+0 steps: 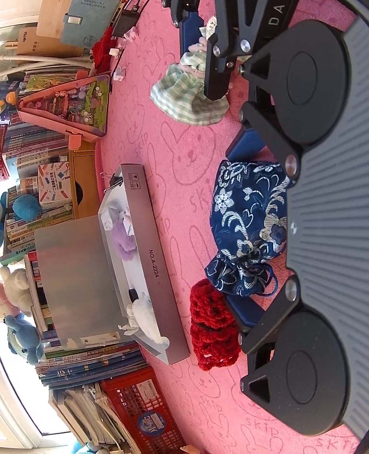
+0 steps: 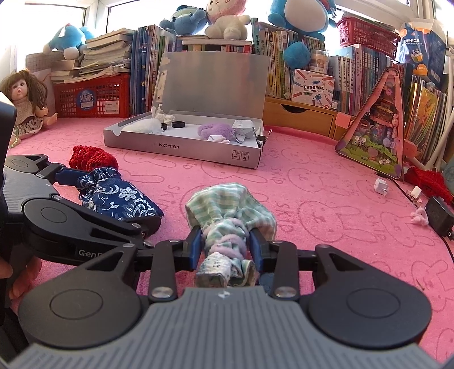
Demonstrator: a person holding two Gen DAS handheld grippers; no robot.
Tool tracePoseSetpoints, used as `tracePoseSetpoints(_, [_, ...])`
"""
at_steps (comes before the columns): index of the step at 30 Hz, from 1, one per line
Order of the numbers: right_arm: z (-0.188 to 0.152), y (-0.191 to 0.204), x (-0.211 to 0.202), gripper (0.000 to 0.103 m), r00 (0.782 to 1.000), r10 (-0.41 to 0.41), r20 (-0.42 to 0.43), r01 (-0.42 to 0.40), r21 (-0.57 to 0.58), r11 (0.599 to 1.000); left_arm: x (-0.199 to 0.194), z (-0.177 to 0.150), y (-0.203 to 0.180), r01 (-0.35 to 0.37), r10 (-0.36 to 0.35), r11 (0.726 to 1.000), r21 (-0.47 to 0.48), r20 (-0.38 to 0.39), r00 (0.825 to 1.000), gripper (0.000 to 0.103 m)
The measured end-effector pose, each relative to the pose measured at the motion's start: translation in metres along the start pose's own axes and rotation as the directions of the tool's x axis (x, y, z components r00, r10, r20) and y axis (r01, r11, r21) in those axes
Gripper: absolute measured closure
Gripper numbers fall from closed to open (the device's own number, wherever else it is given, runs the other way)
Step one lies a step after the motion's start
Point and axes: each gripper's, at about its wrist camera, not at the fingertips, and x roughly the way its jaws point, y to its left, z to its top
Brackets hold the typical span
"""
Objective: Organize objects
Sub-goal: 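Carry the blue pouch and plaid doll with both grippers over the box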
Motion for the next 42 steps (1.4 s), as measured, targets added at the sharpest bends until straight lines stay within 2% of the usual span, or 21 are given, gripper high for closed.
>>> tracePoseSetpoints(3, [0.002, -0.003, 0.0, 0.062, 1.0, 0.03, 0.001, -0.03, 0.028, 0.999, -0.002, 0.0, 0.004, 0.012, -0.012, 1.0, -0.024, 0.001, 1.0, 0.004])
tracePoseSetpoints(12, [0.009, -0.003, 0.002, 0.065, 0.995, 0.098, 0.013, -0.099, 0.081, 0.992, -0.01, -0.001, 0.015, 0.047, -0.046, 0.993, -0.109, 0.013, 0.999, 0.018])
tracePoseSetpoints(22, [0.021, 0.001, -0.002, 0.066, 0.99, 0.131, 0.051, -0.136, 0.105, 0.985, -0.023, 0.004, 0.026, 0.058, -0.054, 0.978, -0.199, 0.023, 0.998, 0.03])
tracePoseSetpoints(32, [0.026, 0.005, -0.012, 0.066, 0.984, 0.156, 0.085, -0.164, 0.092, 0.982, -0.039, 0.006, 0.029, 0.037, -0.028, 0.979, -0.2, 0.048, 0.998, 0.031])
tracePoseSetpoints(39, [0.034, -0.001, -0.016, 0.061, 0.982, 0.157, 0.108, -0.169, 0.112, 0.979, -0.052, 0.018, 0.038, 0.078, -0.053, 0.973, -0.217, 0.116, 0.992, 0.03])
tracePoseSetpoints(42, [0.035, -0.006, -0.015, 0.061, 0.984, 0.143, 0.104, -0.156, 0.123, 0.98, -0.055, 0.024, 0.046, 0.058, -0.028, 0.972, -0.226, 0.132, 0.991, 0.03])
